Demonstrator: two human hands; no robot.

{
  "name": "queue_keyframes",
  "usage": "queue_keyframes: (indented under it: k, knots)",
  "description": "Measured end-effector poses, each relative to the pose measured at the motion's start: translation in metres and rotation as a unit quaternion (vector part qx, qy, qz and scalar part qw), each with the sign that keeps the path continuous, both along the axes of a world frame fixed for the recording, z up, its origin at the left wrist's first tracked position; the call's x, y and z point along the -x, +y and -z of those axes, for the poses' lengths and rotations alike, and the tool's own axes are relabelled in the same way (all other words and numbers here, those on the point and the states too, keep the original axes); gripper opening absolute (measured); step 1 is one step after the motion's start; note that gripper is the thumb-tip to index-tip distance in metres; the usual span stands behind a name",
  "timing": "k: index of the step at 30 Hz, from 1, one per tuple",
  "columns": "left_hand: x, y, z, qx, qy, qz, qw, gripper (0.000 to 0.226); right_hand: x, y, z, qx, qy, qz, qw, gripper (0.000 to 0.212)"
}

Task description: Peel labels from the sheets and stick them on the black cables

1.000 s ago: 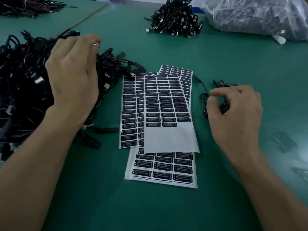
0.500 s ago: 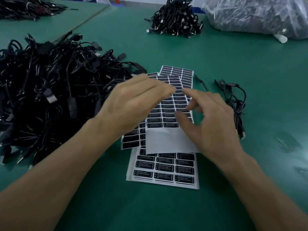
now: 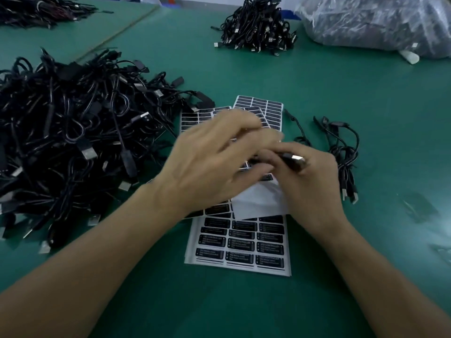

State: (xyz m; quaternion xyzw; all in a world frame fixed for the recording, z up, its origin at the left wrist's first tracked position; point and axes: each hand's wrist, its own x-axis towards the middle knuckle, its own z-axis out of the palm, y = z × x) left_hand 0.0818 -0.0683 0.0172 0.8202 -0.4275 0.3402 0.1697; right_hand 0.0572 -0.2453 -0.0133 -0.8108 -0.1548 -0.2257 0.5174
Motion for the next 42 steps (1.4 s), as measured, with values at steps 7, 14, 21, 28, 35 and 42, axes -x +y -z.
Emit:
queue_keyframes:
  k: [7, 14, 21, 28, 35, 42]
  knots:
    - [-0.021, 0.04, 0.002, -0.082, 0.208, -0.16, 0.961, 0.038, -0.003, -0.006, -0.004, -0.205, 0.055, 0.061, 0.975, 0.015]
    - [-0.031, 0.056, -0.004, -0.111, 0.193, -0.241, 0.945, 0.021, -0.005, -0.015, -0.01, -0.308, 0.064, 0.116, 0.942, 0.011]
    - [-0.029, 0.062, -0.001, -0.137, 0.16, -0.361, 0.909, 0.018, -0.003, -0.017, -0.018, -0.419, 0.075, 0.08, 0.901, 0.011]
    - [-0.022, 0.033, 0.003, -0.203, 0.229, -0.245, 0.92, 0.051, -0.004, -0.016, -0.014, -0.398, 0.078, 0.088, 0.91, 0.011]
    - [-0.026, 0.043, 0.01, -0.093, 0.162, -0.298, 0.936, 0.007, 0.003, -0.008, -0.002, -0.197, 0.126, 0.043, 0.971, 0.015]
    - [-0.034, 0.053, 0.013, -0.093, 0.133, -0.393, 0.905, 0.026, 0.005, -0.011, -0.001, -0.15, 0.138, 0.049, 0.978, 0.014]
